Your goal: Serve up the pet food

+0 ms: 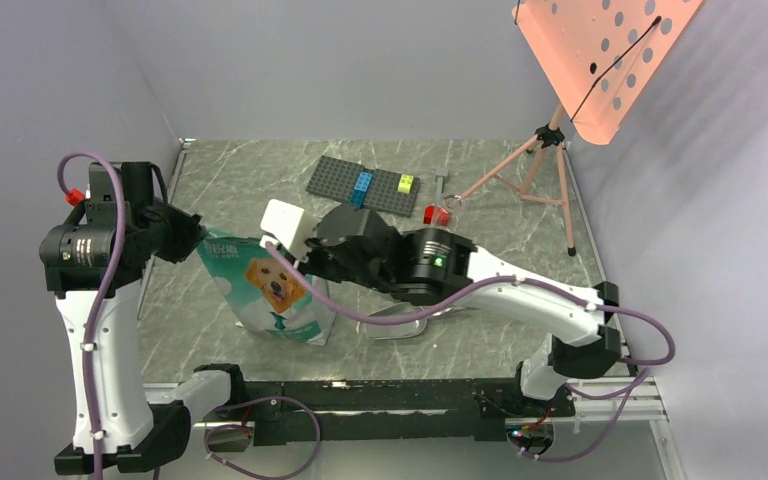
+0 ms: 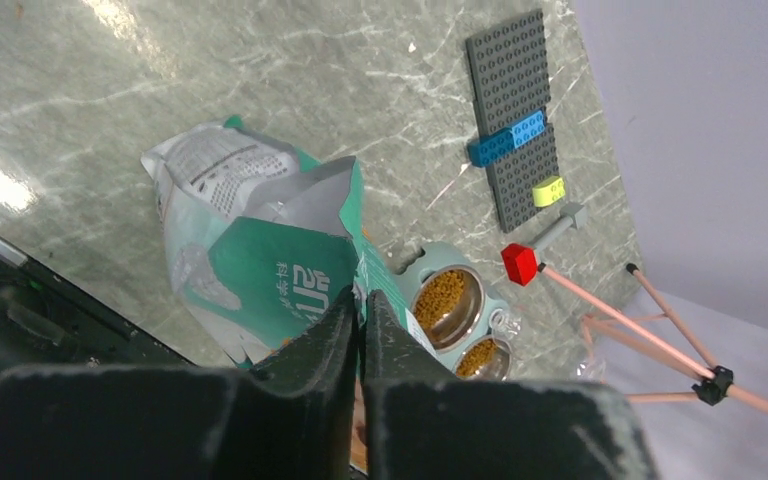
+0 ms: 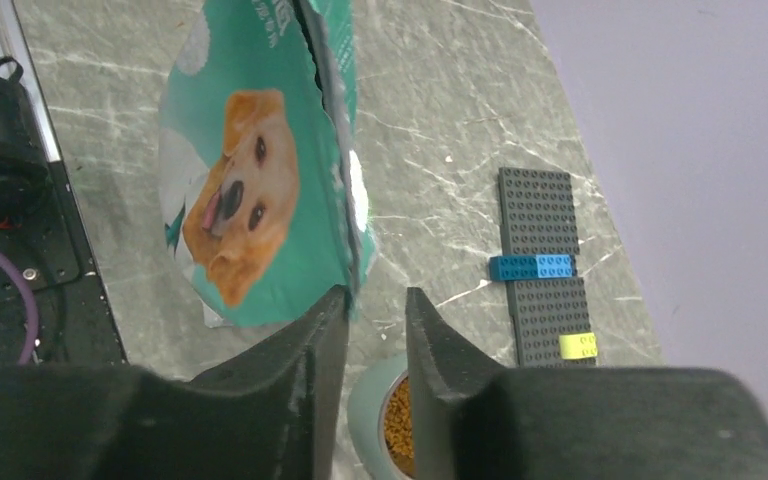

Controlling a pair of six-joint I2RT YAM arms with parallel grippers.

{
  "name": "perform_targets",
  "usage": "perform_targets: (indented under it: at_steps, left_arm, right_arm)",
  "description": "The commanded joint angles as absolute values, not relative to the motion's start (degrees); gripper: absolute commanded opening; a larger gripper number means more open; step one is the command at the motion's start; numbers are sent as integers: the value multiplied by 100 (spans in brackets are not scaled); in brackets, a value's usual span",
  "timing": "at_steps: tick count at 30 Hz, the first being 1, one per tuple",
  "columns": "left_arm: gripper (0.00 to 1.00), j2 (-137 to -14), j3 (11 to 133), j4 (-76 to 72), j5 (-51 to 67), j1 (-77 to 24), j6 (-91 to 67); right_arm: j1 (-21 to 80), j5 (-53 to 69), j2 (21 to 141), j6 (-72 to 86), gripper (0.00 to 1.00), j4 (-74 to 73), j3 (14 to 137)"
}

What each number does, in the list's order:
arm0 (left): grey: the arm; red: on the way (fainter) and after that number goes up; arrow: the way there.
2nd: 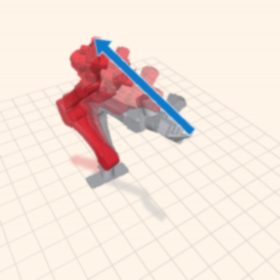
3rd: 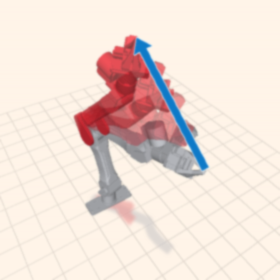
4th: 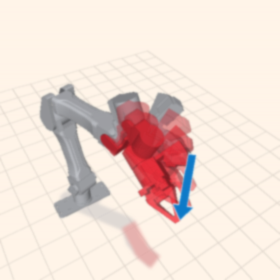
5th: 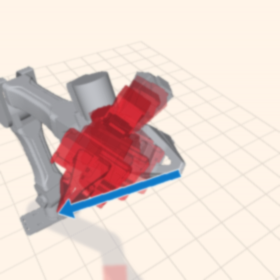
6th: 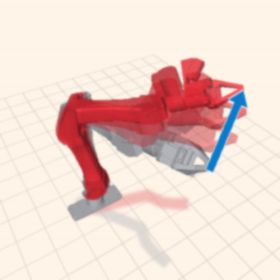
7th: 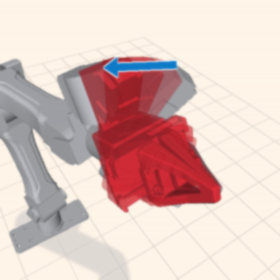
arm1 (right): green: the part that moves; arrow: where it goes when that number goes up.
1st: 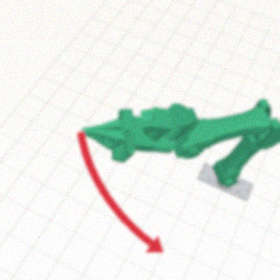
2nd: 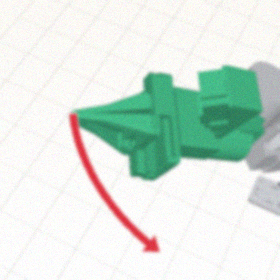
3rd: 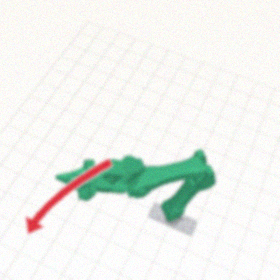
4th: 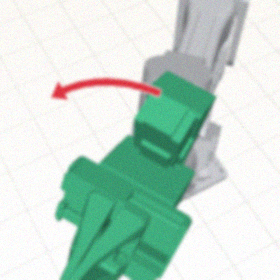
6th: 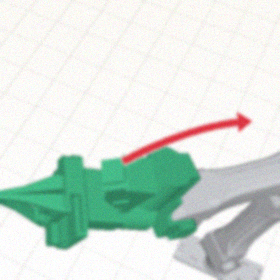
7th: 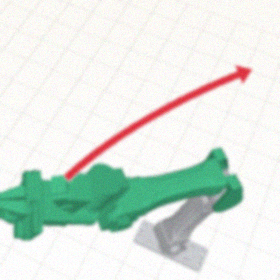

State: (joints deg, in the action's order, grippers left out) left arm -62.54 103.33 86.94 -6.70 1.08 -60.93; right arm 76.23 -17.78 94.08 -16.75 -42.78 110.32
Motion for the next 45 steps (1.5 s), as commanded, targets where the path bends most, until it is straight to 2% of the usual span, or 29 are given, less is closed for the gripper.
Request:
perform_targets:
  at_steps: [1, 4, 6, 8, 10, 13, 16, 23, 27, 33, 39, 40, 42, 43, 45]
  left_arm:
    - [19, -5915, 10334, 7975, -1051, 202, -6059]
    - [31, -5806, 10211, 7826, -1016, 202, -6011]
    - [42, -5720, 10113, 7740, -976, 199, -5981]
    - [55, -5638, 10038, 7671, -920, 202, -5932]
    - [63, -5557, 9953, 7610, -798, 201, -5855]
    - [79, -5404, 9641, 7498, -353, 202, -5921]
    - [84, -5319, 9375, 7340, 305, 197, -6185]
    - [79, -5514, 9356, 6992, 814, 202, -6876]
    - [73, -5591, 9141, 6841, 1226, 202, -7259]
    - [55, -5255, 8512, 6742, 1127, 210, -7551]
    - [43, -5160, 8265, 6457, 899, 235, -7386]
    - [39, -5159, 8287, 6422, 866, 251, -7332]
    - [26, -5176, 8394, 6409, 778, 278, -7243]
    - [23, -5189, 8473, 6415, 728, 281, -7197]
    - [22, -5271, 8682, 6487, 628, 298, -7108]
  right_arm:
    - [7559, -1891, 8910, -1562, 39, -4236, 10906]
    - [7559, -1563, 8788, -1582, 54, -3970, 10657]
    - [7558, -1222, 8736, -1573, 65, -3824, 10534]
    - [7546, -1077, 8710, -1525, 72, -3609, 10421]
    - [7462, -957, 8678, -1440, 79, -3302, 10277]
    - [7192, -665, 8762, -1169, 85, -3037, 10307]
    - [6994, -411, 8895, -1004, 88, -2923, 10479]
    - [6672, 189, 9338, -1166, 89, -2762, 10781]
    - [6668, 462, 10016, -1575, 83, -3302, 11726]
    - [7023, -225, 11001, -1992, 63, -4093, 13095]
    - [7436, -1094, 10850, -2476, 40, -3808, 12536]
    - [7462, -1172, 10868, -2513, 35, -3826, 12549]
    - [7494, -1367, 10897, -2594, 17, -3821, 12553]
    - [7507, -1434, 10894, -2628, 15, -3790, 12528]
    - [7515, -1526, 10869, -2700, 14, -3701, 12467]
